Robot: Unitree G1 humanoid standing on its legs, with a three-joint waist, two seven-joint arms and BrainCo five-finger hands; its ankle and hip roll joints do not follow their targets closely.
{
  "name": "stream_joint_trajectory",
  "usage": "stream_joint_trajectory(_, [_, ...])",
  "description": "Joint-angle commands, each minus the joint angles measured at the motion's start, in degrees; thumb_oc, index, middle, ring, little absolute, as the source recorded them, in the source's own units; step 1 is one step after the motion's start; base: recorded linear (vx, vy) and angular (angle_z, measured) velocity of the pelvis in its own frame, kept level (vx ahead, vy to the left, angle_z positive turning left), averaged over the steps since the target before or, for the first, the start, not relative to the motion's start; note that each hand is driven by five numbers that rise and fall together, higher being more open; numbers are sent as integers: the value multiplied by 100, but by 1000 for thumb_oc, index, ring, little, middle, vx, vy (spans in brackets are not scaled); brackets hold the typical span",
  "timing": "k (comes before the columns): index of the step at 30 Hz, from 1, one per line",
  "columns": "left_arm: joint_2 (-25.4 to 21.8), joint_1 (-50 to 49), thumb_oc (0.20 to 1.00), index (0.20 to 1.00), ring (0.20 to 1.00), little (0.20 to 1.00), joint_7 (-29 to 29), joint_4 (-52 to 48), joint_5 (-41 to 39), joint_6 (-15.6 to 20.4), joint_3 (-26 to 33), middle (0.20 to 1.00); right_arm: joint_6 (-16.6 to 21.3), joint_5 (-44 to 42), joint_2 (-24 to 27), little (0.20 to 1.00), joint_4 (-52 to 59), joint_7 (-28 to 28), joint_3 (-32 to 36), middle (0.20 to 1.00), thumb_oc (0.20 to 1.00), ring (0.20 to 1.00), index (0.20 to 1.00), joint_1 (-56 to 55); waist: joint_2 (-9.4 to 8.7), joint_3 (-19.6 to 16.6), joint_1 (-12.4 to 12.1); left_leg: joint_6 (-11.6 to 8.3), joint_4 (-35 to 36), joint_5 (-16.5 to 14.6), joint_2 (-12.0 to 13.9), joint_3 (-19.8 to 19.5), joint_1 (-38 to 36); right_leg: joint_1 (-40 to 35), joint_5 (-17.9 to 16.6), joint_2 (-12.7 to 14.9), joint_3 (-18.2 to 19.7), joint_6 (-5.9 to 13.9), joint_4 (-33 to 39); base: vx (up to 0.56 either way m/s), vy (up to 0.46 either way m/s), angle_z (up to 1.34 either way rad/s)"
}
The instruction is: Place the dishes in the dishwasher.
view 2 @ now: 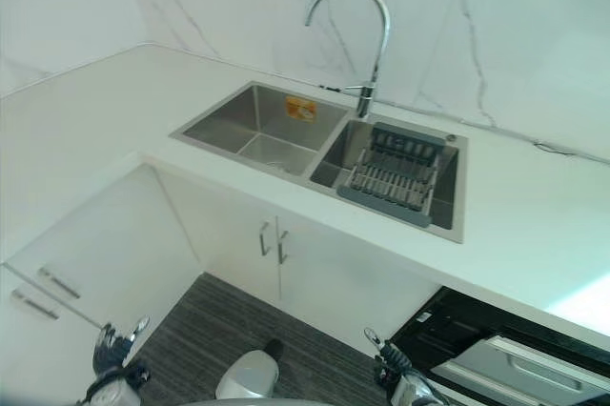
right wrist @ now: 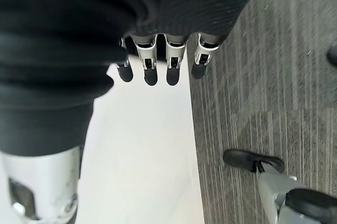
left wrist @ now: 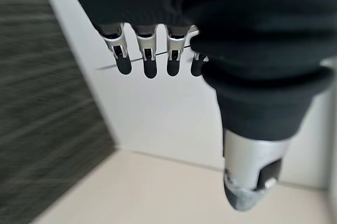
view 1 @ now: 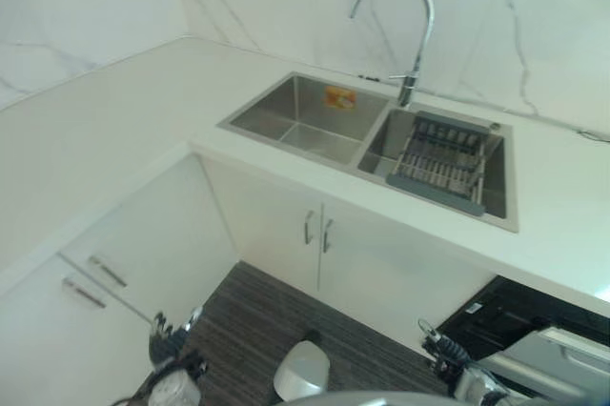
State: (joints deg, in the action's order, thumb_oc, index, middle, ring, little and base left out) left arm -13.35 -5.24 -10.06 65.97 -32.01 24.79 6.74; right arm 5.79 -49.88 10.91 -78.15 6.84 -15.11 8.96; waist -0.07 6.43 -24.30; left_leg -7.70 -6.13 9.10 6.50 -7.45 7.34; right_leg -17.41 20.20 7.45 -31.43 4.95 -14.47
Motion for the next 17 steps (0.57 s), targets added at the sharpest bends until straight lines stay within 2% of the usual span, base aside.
stream_joint_trajectory(1, [-78,32,1000,1000,1000,1000,548,-166,437,-82,-406,1000,-15,244,106,1000,313,87,148,1000,1000,1000,1000,147,314,134,69,-365,325,461,422,-115,-47,181,-336,-105,-31,-625,8,61,91,-32])
stream_joint_trajectory(3, [61,5,1000,1000,1000,1000,1269,150,387,-704,-612,1000,-89,615,161,1000,206,144,237,1000,1000,1000,1000,80,365,116,269,-336,346,337,447,90,-38,254,-446,-79,111,-527,130,37,140,-45])
stream_joint_trajectory(4, [100,17,1000,1000,1000,1000,1465,239,362,-880,-664,1000,-115,745,176,1000,174,169,280,1000,1000,1000,1000,64,438,110,322,-272,328,412,478,182,24,314,-642,-82,71,-499,196,7,181,-52])
stream_joint_trajectory(8, [170,87,1000,1000,1000,1000,2097,538,427,-1387,-921,1000,-476,1269,253,1000,91,471,417,1000,1000,1000,1000,-34,435,117,720,-248,381,289,552,515,-53,407,-747,-89,388,-383,368,49,87,-59])
stream_joint_trajectory(10, [172,186,1000,1000,1000,1000,2664,640,249,-1801,-1089,1000,-646,1821,282,1000,54,551,435,1000,1000,1000,1000,-142,418,127,1025,-220,401,185,611,777,-109,488,-833,-52,606,-290,453,88,79,-64])
stream_joint_trajectory(12, [187,233,1000,1000,1000,1000,3022,688,113,-1892,-1157,1000,-767,2092,302,1000,-8,620,424,1000,1000,1000,1000,-188,402,153,1195,-211,422,129,668,942,-179,516,-896,-21,722,-242,521,80,65,-69])
stream_joint_trajectory(13, [174,280,1000,1000,1000,1000,3243,660,288,-2014,-1238,1000,-904,2275,327,1000,-64,777,436,1000,1000,1000,1000,-270,363,173,1351,-192,474,23,686,1098,-266,556,-983,28,831,-172,591,60,52,-69])
stream_joint_trajectory(15, [152,338,1000,1000,1000,1000,3319,625,429,-2052,-1371,1000,-1062,2364,359,1000,-68,891,435,1000,1000,1000,1000,-363,336,162,1493,-183,530,-47,717,1245,-301,620,-1109,64,913,-98,702,58,47,-58])
stream_joint_trajectory(17, [84,494,1000,1000,1000,1000,3508,543,534,-2329,-1555,1000,-1300,2655,430,1000,-66,995,453,1000,1000,1000,1000,-542,277,172,1744,-205,657,-97,783,1534,-463,671,-1299,155,1028,40,920,72,42,-68])
